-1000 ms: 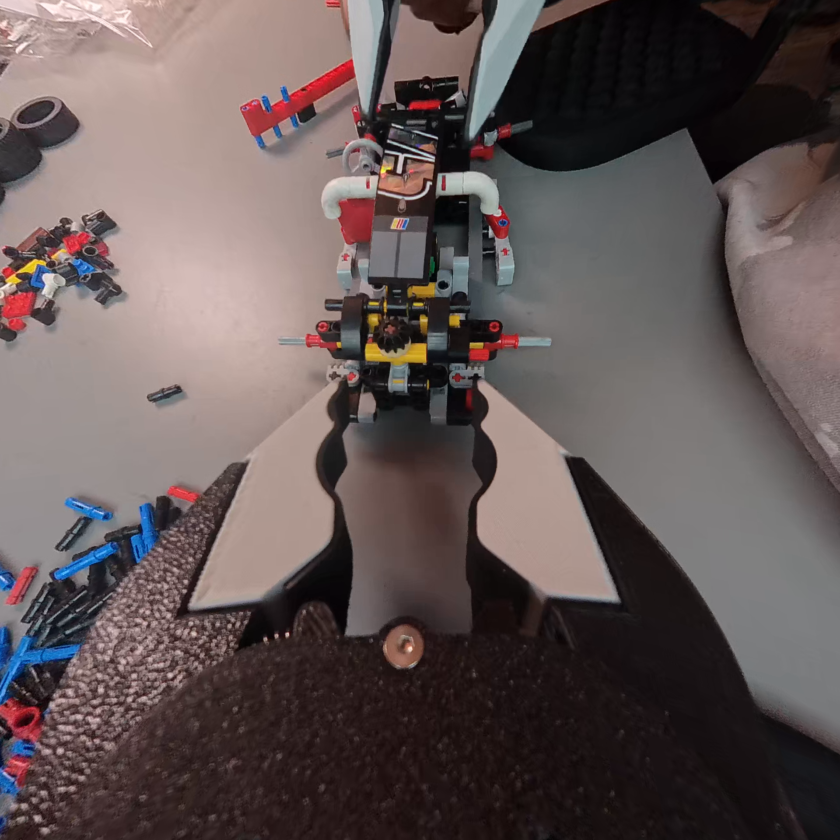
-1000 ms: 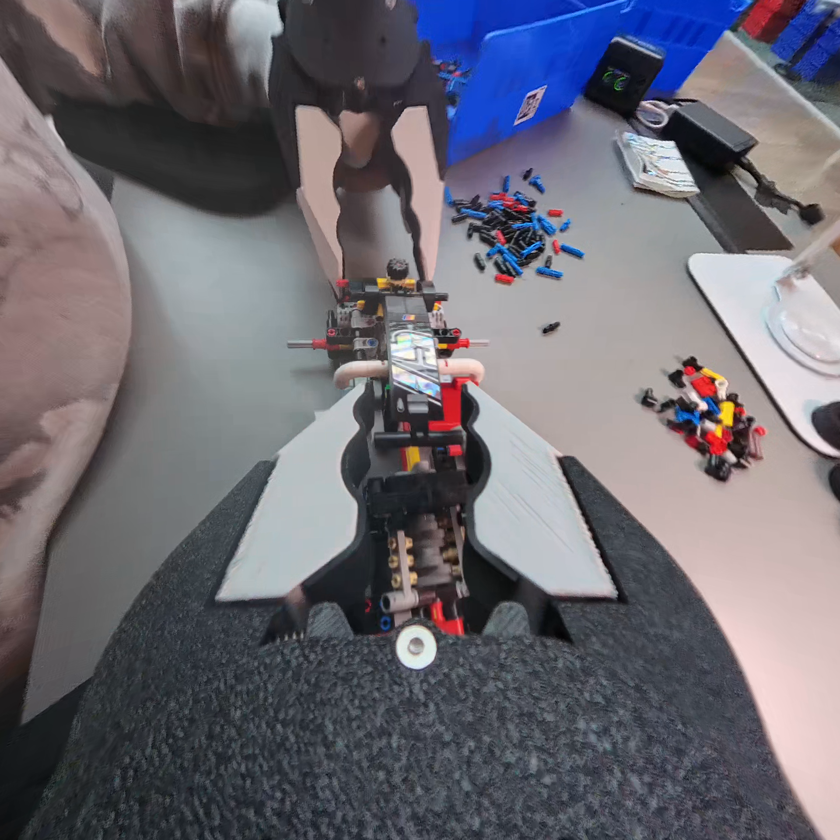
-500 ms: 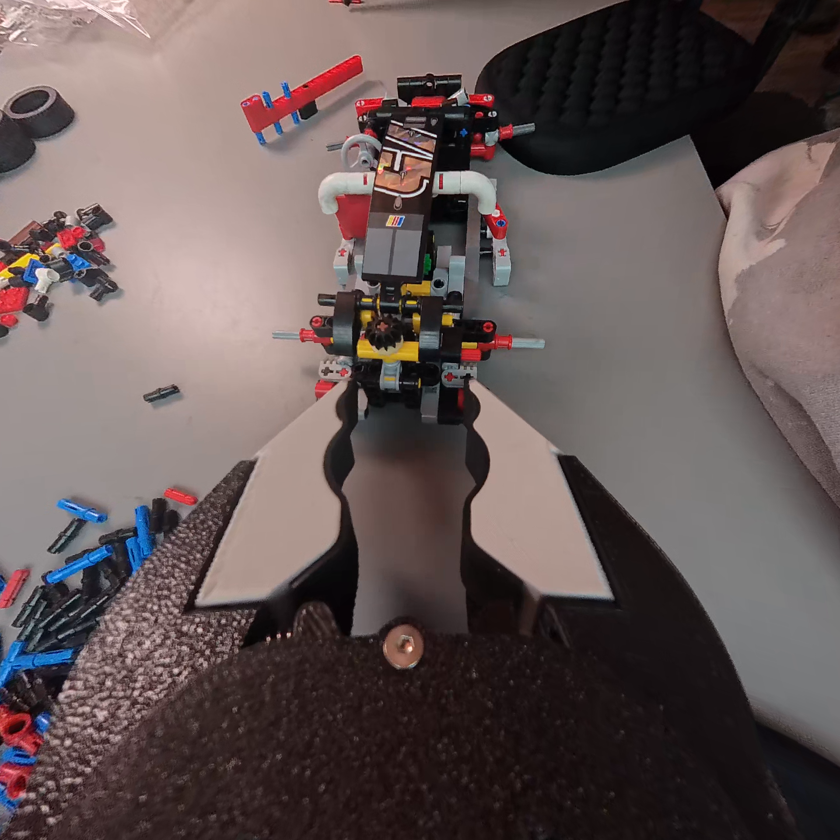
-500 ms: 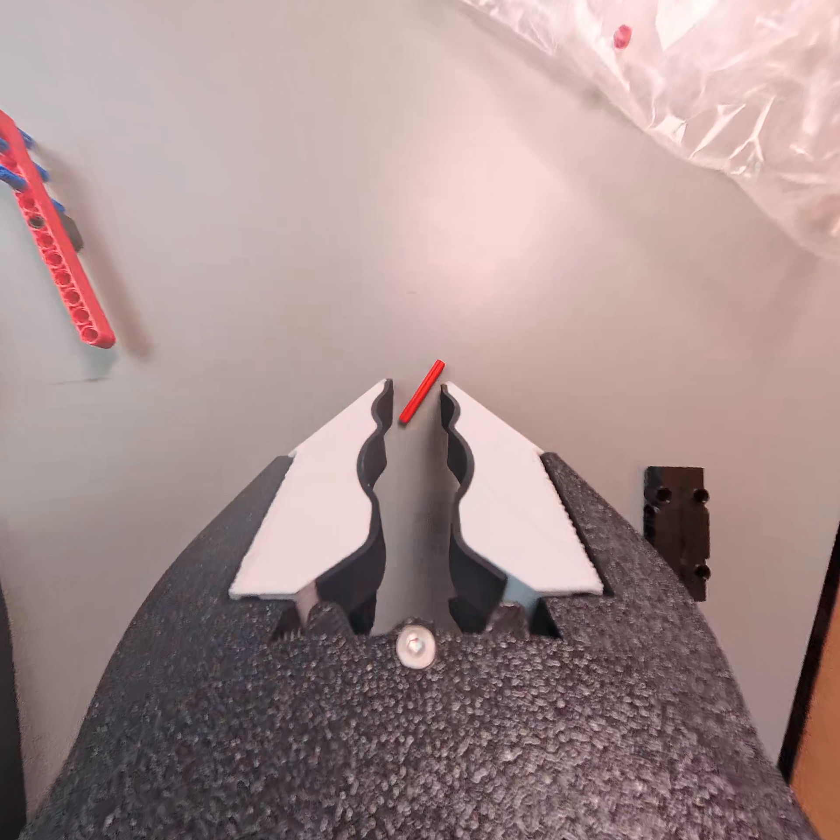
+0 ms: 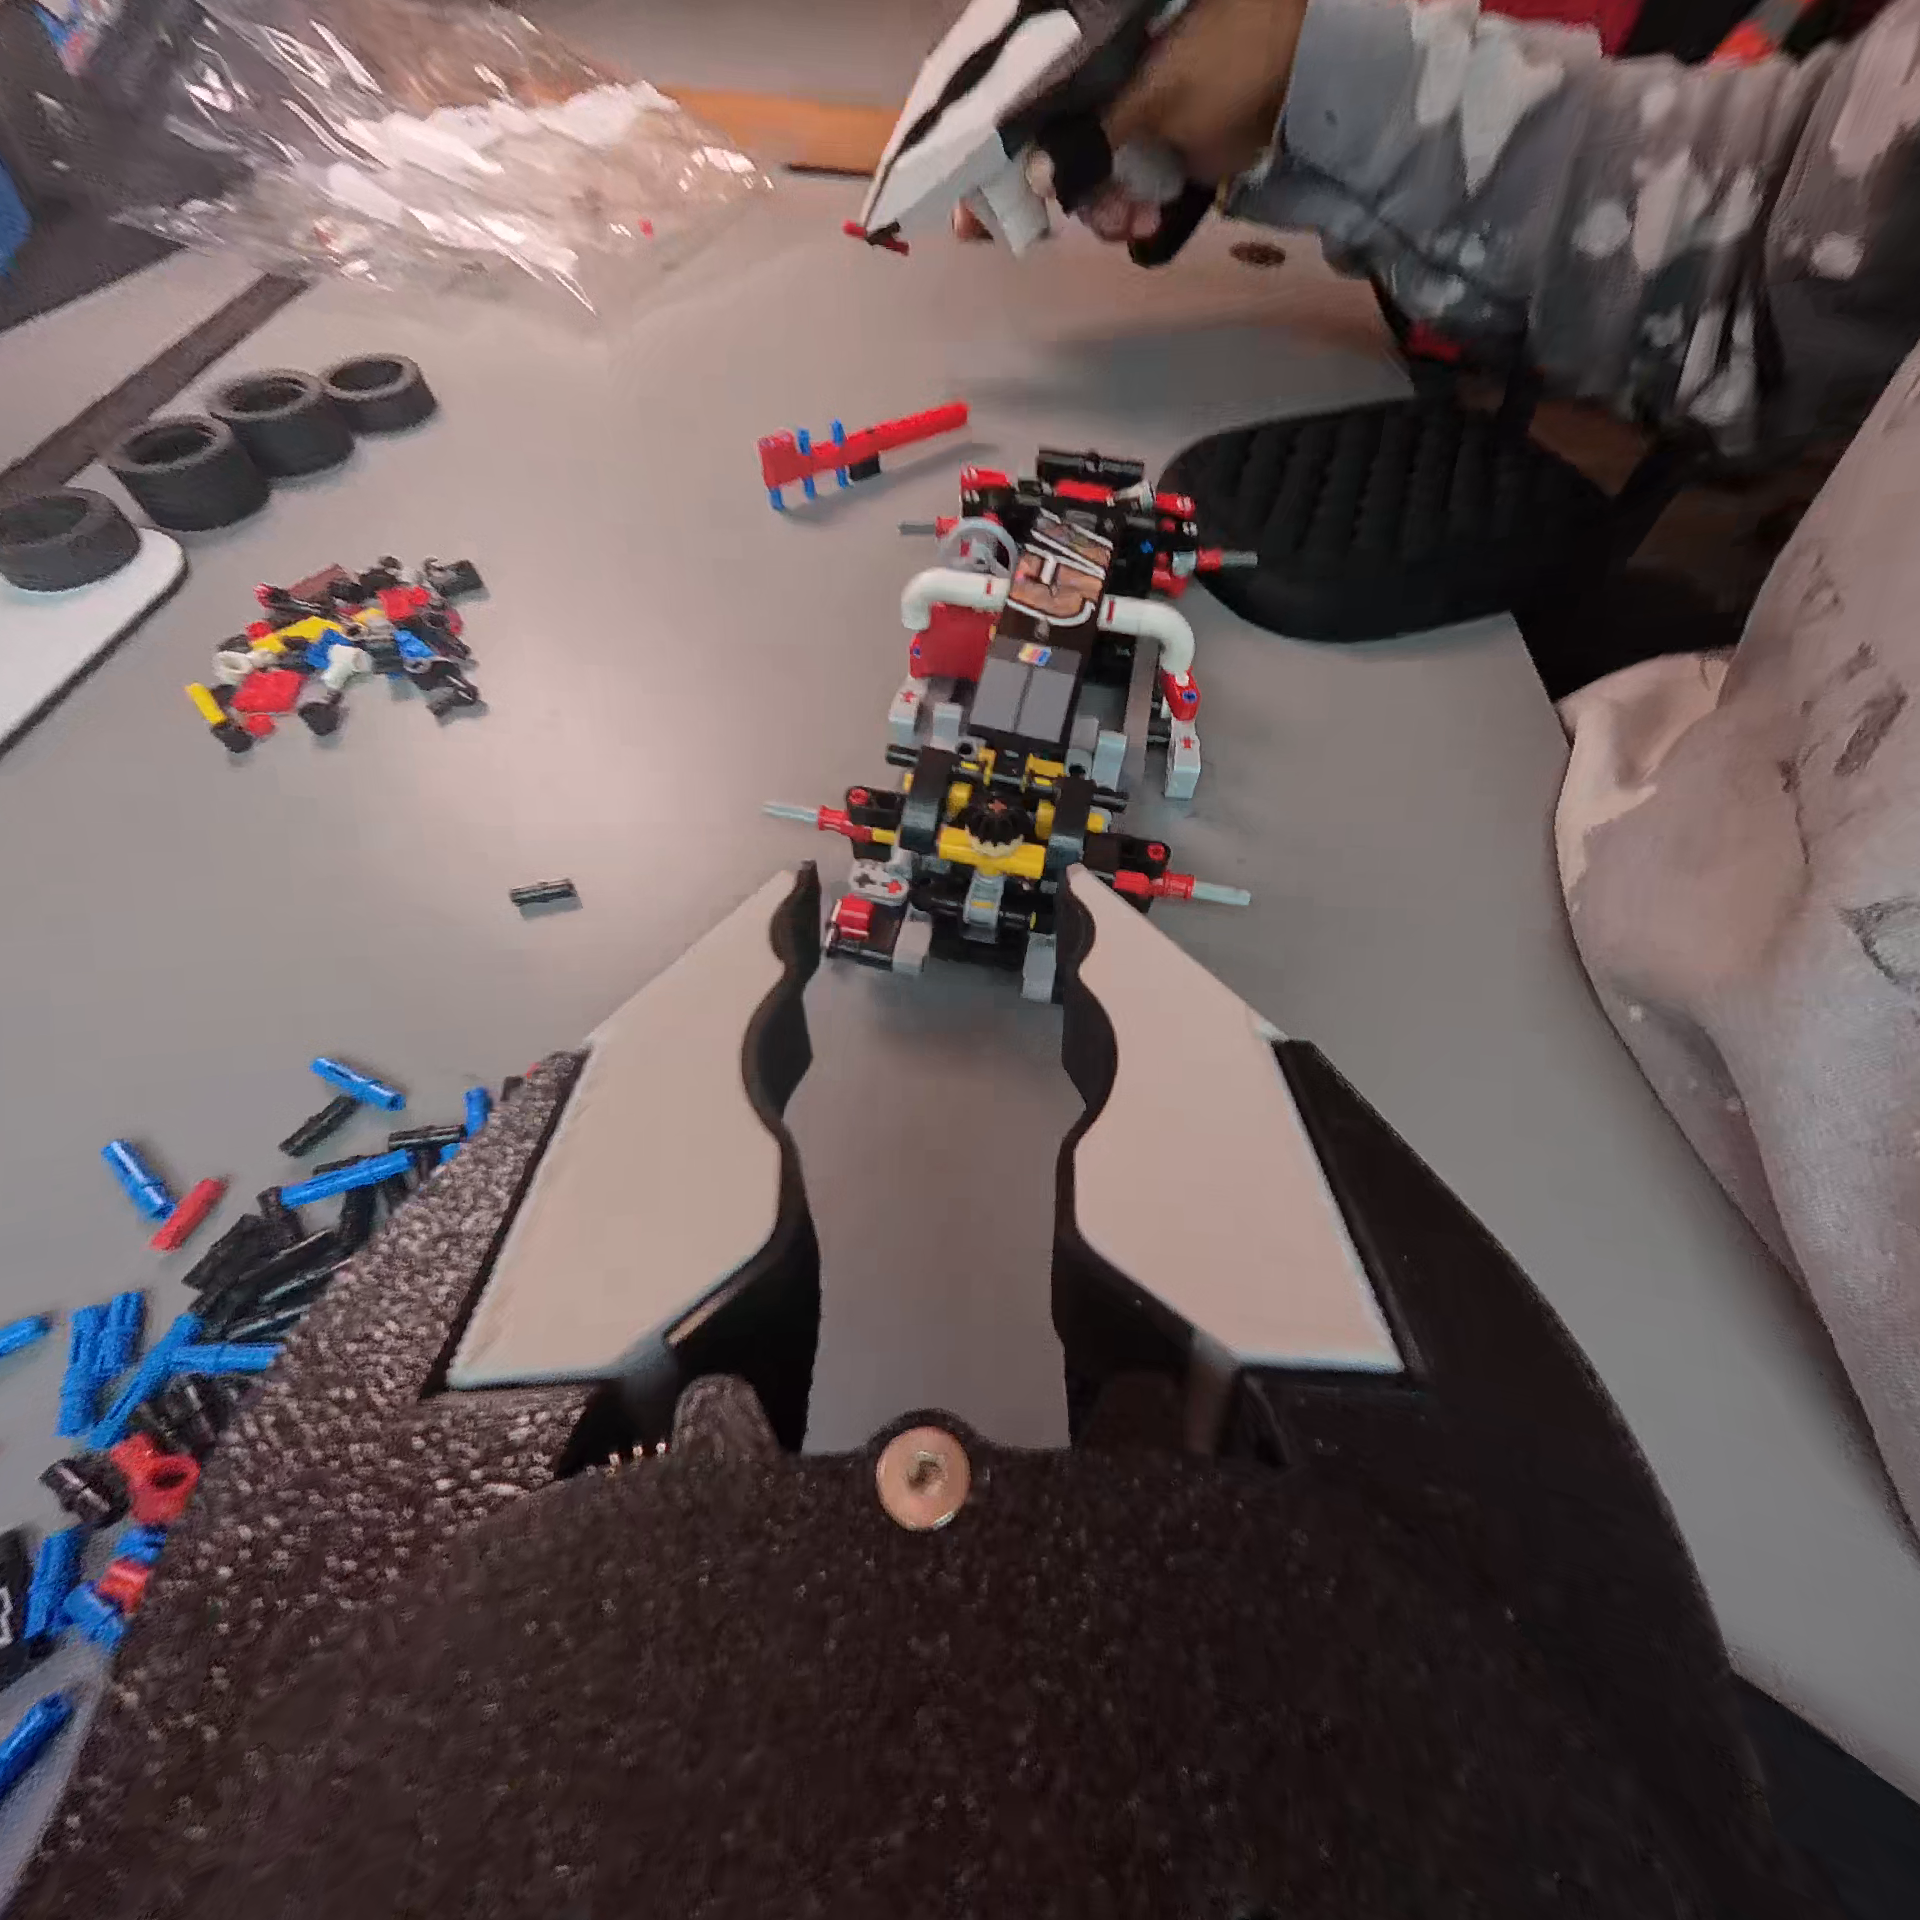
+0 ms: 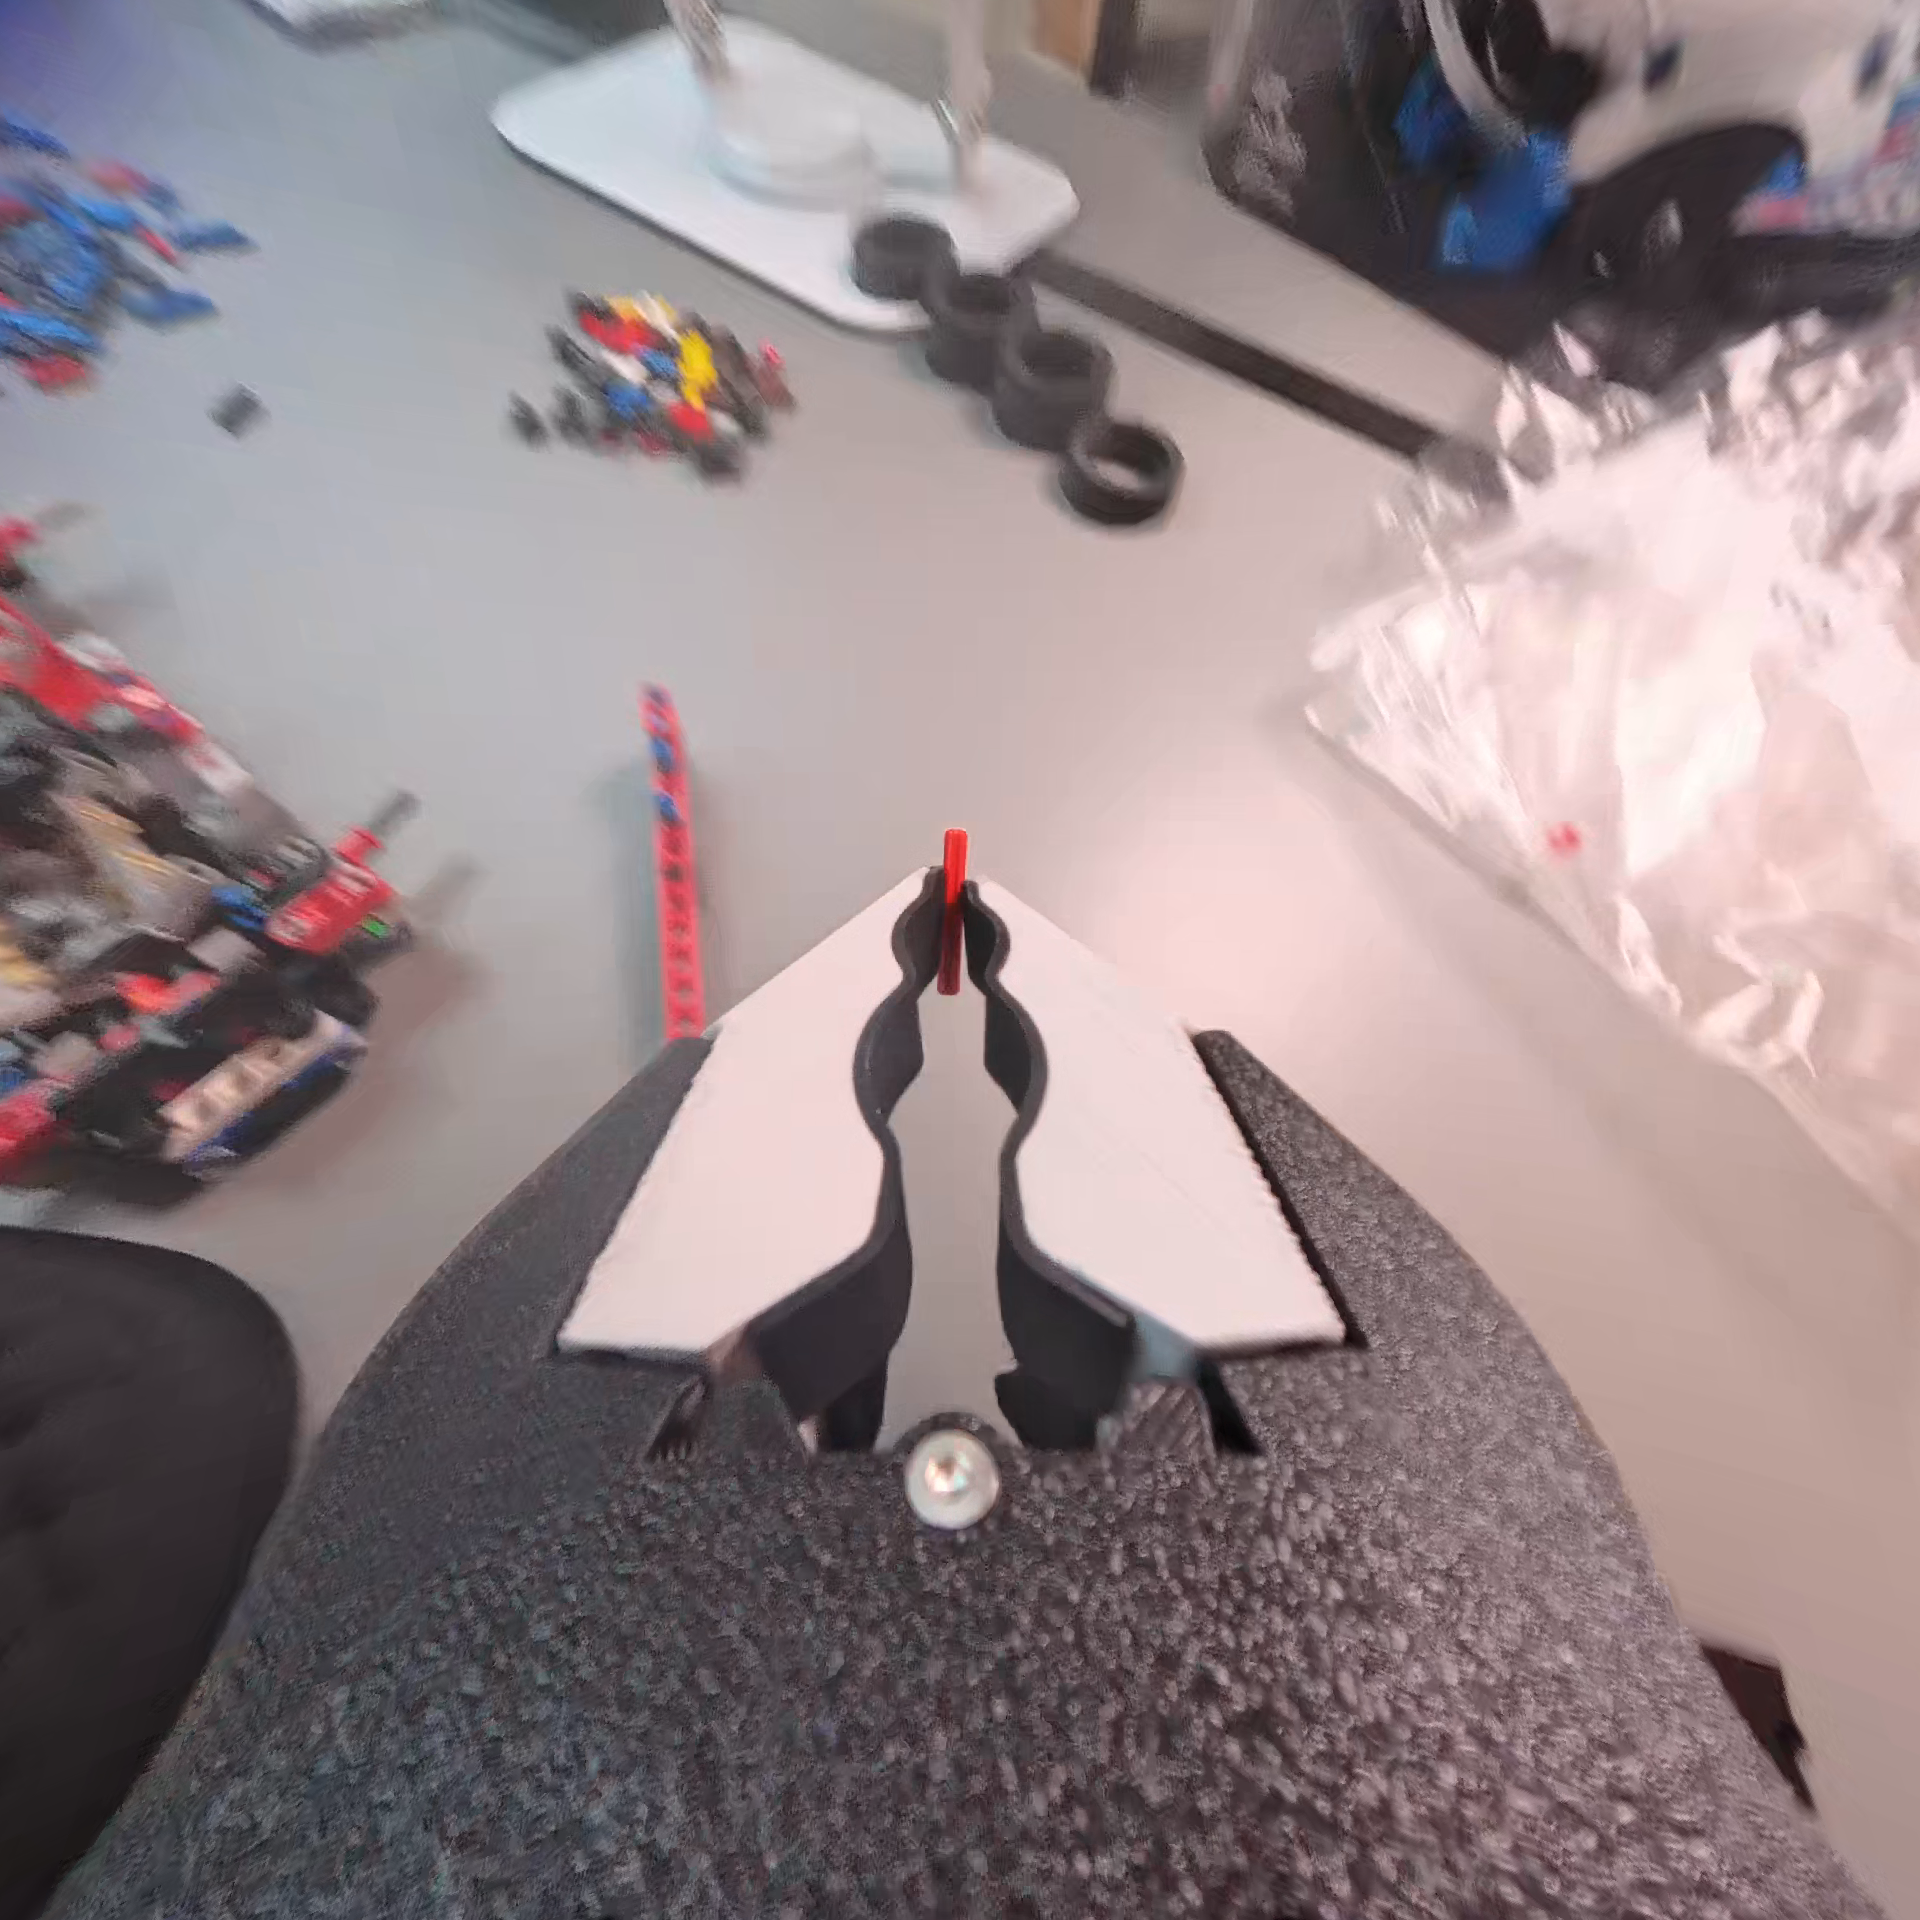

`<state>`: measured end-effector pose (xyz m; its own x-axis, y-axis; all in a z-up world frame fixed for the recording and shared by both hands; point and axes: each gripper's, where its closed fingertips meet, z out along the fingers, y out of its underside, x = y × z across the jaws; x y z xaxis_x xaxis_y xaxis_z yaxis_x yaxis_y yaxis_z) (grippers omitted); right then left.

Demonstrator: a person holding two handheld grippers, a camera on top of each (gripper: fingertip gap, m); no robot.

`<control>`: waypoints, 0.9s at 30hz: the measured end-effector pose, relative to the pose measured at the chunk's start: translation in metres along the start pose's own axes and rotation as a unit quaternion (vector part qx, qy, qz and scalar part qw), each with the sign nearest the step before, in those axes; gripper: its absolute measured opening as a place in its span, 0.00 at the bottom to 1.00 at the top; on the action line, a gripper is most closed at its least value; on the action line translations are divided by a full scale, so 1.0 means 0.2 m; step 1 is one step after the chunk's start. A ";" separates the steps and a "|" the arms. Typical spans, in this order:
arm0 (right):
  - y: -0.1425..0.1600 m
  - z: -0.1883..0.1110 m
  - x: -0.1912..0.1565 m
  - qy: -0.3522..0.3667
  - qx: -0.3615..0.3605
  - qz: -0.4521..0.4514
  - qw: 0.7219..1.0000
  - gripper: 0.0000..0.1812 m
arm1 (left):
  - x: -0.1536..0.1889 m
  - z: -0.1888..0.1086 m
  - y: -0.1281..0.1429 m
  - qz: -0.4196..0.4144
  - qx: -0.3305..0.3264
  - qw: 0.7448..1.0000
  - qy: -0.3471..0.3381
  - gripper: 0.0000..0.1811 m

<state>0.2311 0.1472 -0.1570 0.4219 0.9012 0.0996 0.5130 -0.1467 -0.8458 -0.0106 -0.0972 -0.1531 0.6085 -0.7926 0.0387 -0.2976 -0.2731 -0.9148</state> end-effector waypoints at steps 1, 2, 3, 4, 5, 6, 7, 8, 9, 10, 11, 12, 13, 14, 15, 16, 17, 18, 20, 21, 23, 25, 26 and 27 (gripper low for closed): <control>-0.12 0.01 -0.09 -0.027 0.043 -0.013 0.999 0.02 | -0.02 -0.02 -0.04 -0.009 0.025 1.000 -0.010 0.25; -0.24 0.02 -0.19 -0.053 0.085 -0.023 0.995 0.02 | -0.05 -0.04 -0.08 -0.018 0.050 0.998 -0.022 0.27; -0.34 0.03 -0.30 -0.084 0.118 -0.031 0.989 0.02 | -0.07 -0.06 -0.11 -0.025 0.073 0.996 -0.032 0.28; -0.44 0.04 -0.40 -0.115 0.149 -0.034 0.982 0.02 | -0.08 -0.07 -0.14 -0.034 0.096 0.994 -0.038 0.29; -0.53 0.06 -0.51 -0.148 0.176 -0.030 0.973 0.02 | -0.09 -0.08 -0.18 -0.044 0.121 0.991 -0.040 0.28; -0.61 0.07 -0.62 -0.182 0.197 -0.024 0.963 0.02 | -0.09 -0.08 -0.21 -0.057 0.143 0.987 -0.039 0.28; -0.69 0.08 -0.73 -0.214 0.219 -0.017 0.952 0.02 | -0.09 -0.08 -0.23 -0.070 0.161 0.984 -0.037 0.28; -0.76 0.09 -0.83 -0.243 0.240 -0.007 0.940 0.02 | -0.09 -0.07 -0.25 -0.079 0.171 0.981 -0.040 0.28; -0.82 0.10 -0.92 -0.272 0.252 0.004 0.929 0.02 | -0.09 -0.06 -0.26 -0.083 0.176 0.980 -0.046 0.28; -0.86 0.12 -1.02 -0.301 0.257 0.012 0.918 0.02 | -0.09 -0.05 -0.26 -0.080 0.179 0.979 -0.052 0.28; -0.91 0.13 -1.10 -0.323 0.262 0.020 0.909 0.02 | -0.09 -0.04 -0.28 -0.075 0.180 0.979 -0.056 0.27; -0.94 0.15 -1.17 -0.340 0.264 0.027 0.902 0.02 | -0.08 -0.04 -0.29 -0.067 0.181 0.979 -0.058 0.26; -0.96 0.17 -1.24 -0.361 0.258 0.033 0.896 0.02 | -0.07 -0.03 -0.31 -0.062 0.183 0.979 -0.061 0.23; -0.98 0.19 -1.31 -0.382 0.249 0.040 0.889 0.02 | -0.06 -0.02 -0.33 -0.058 0.188 0.978 -0.064 0.21; -0.99 0.20 -1.36 -0.399 0.242 0.048 0.883 0.02 | -0.05 -0.02 -0.36 -0.057 0.196 0.977 -0.064 0.20; -1.00 0.21 -1.41 -0.414 0.239 0.056 0.877 0.02 | -0.04 -0.01 -0.39 -0.060 0.206 0.975 -0.062 0.19; -1.02 0.21 -1.44 -0.426 0.237 0.063 0.871 0.01 | -0.04 -0.02 -0.42 -0.063 0.214 0.973 -0.063 0.17; -1.03 0.21 -1.45 -0.435 0.235 0.071 0.866 0.01 | -0.04 -0.02 -0.43 -0.067 0.222 0.971 -0.066 0.16; -1.04 0.22 -1.46 -0.446 0.230 0.093 0.860 0.01 | -0.03 -0.04 -0.46 -0.079 0.238 0.966 -0.060 0.14; -1.04 0.22 -1.45 -0.450 0.230 0.103 0.857 0.01 | -0.03 -0.05 -0.47 -0.088 0.247 0.964 -0.051 0.13; -1.04 0.21 -1.45 -0.461 0.229 0.125 0.848 0.02 | -0.03 -0.07 -0.49 -0.108 0.264 0.958 -0.042 0.11; -1.04 0.21 -1.45 -0.474 0.223 0.143 0.840 0.02 | -0.06 -0.09 -0.51 -0.126 0.277 0.952 -0.042 0.10; -1.04 0.21 -1.46 -0.474 0.221 0.144 0.840 0.02 | -0.06 -0.10 -0.52 -0.134 0.284 0.949 -0.036 0.10; -1.04 0.21 -1.46 -0.473 0.222 0.143 0.841 0.02 | -0.07 -0.10 -0.53 -0.142 0.291 0.946 -0.030 0.08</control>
<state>-0.0299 -0.0684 -0.0320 -0.4110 0.8070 -0.4240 0.0737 -0.4342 -0.8978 -0.0026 -0.0695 -0.0491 0.6492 -0.6948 0.3096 0.3291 -0.1104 -0.9378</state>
